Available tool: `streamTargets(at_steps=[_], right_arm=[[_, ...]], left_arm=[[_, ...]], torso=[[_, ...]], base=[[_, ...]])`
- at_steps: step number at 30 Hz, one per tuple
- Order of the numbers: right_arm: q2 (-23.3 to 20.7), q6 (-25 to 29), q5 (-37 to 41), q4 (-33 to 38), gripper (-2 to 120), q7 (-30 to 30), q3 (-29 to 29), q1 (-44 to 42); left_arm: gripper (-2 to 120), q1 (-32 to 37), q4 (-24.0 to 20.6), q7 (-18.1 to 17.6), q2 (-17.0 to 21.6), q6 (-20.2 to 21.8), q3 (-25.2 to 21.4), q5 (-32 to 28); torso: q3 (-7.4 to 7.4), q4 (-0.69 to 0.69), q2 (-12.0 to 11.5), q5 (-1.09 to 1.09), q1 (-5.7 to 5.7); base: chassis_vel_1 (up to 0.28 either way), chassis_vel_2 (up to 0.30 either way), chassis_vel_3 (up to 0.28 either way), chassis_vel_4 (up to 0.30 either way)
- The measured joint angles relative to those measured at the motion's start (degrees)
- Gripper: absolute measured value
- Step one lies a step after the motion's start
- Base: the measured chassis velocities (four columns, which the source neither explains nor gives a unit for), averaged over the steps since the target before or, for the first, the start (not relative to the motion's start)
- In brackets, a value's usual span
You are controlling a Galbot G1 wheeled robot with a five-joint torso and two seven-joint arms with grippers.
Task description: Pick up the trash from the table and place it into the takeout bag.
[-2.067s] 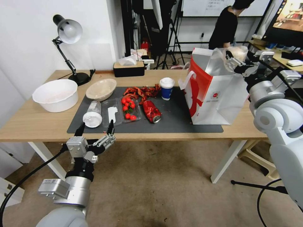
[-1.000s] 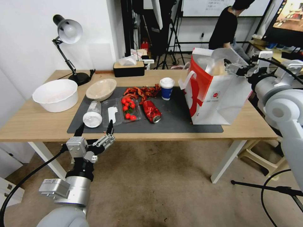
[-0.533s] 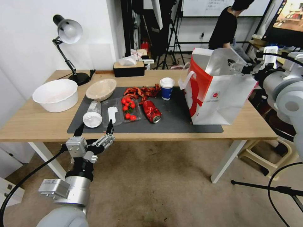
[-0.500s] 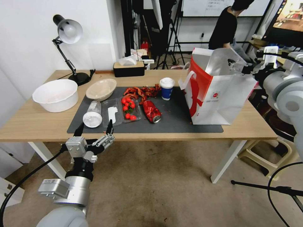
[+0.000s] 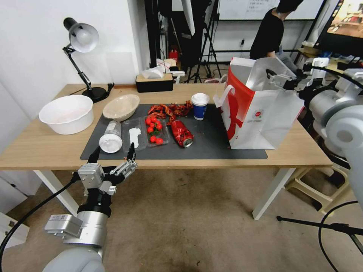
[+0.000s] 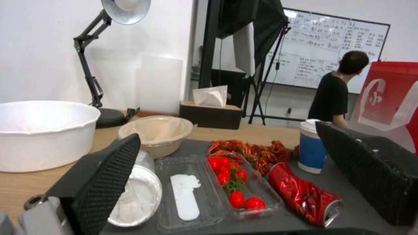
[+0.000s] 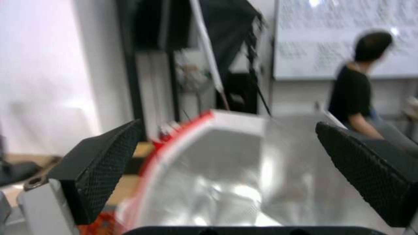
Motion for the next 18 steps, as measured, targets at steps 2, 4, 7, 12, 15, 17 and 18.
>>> streamTargets(at_steps=[2, 4, 7, 12, 15, 17, 18], right_arm=[[0.0, 2.3, -0.9, 1.0, 100, -1.6, 0.3, -1.7], [0.0, 6.8, -3.7, 2.8, 100, -4.4, 0.7, -5.3], [0.0, 8.1, -4.8, 3.2, 100, -5.3, 0.8, -6.4], [-0.1, 9.3, -5.9, 3.6, 100, -6.0, 1.0, -7.5], [-0.1, 9.5, -6.1, 3.7, 100, -6.2, 1.0, -7.7], [-0.1, 11.6, -7.9, 4.5, 100, -7.7, 1.3, -9.6], [-0.1, 12.3, -8.6, 4.8, 100, -8.2, 1.4, -10.3]], left_arm=[[100, 0.0, 0.0, 0.0, 0.0, 0.0, 0.0, 0.0], [100, 0.0, 0.0, 0.1, 0.0, 0.0, 0.1, 0.0], [100, 0.0, 0.0, 0.1, 0.0, 0.0, 0.1, 0.0], [100, 0.0, 0.0, 0.1, 0.0, 0.0, 0.2, 0.0], [100, 0.0, 0.0, 0.1, 0.0, 0.0, 0.2, 0.0], [100, 0.0, 0.0, 0.1, 0.0, 0.0, 0.3, 0.0], [100, 0.0, 0.0, 0.1, 0.0, 0.0, 0.3, 0.0]], torso=[[0.0, 0.0, 0.0, 0.0, 0.0], [0.0, 0.0, 0.0, 0.0, 0.0], [0.0, -0.01, 0.0, 0.01, 0.0], [0.0, -0.01, 0.0, 0.01, 0.0], [0.0, -0.01, 0.0, 0.01, 0.0], [0.0, -0.02, 0.0, 0.01, 0.0], [0.0, -0.02, 0.0, 0.02, -0.01]], base=[[0.0, 0.0, 0.0, 0.0], [0.0, 0.0, 0.0, 0.0], [0.0, 0.0, 0.0, 0.0], [0.0, 0.0, 0.0, 0.0], [0.0, 0.0, 0.0, 0.0], [0.0, 0.0, 0.0, 0.0], [0.0, 0.0, 0.0, 0.0]])
